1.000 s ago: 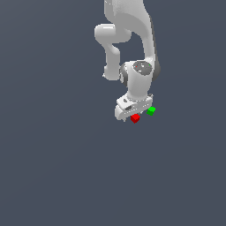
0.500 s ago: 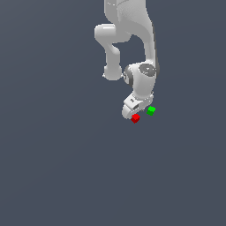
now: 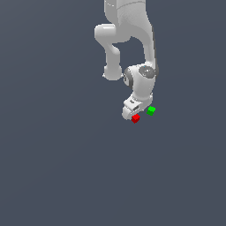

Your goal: Stack the red cube on top of the green cube.

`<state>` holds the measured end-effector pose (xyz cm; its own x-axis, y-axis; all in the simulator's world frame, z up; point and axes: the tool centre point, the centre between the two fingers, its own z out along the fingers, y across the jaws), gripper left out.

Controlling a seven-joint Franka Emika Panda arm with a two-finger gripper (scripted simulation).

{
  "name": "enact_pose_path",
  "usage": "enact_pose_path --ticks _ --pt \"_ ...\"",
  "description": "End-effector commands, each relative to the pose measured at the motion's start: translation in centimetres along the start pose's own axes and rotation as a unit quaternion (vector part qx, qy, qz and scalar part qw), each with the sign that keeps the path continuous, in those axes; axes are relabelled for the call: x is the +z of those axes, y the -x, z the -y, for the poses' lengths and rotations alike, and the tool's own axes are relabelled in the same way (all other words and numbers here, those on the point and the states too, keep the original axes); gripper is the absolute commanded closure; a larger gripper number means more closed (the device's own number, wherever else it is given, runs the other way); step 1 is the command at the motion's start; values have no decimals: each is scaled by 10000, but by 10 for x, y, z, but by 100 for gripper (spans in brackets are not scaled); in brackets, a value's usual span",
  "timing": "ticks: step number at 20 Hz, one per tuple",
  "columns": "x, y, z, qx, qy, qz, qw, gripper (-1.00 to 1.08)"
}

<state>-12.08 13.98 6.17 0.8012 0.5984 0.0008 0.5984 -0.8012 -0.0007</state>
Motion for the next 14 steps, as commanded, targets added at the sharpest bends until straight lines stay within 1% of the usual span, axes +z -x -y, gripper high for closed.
enact_pose_path --ticks 1,7,12,13,14 --pt "9 1 1 -6 -1 4 10000 -92" --pt "35 1 1 -19 2 5 10000 -92" --pt "42 1 1 -21 4 5 10000 -92" --pt "42 1 1 -21 4 5 10000 108" --pt "42 1 1 -21 4 5 10000 108"
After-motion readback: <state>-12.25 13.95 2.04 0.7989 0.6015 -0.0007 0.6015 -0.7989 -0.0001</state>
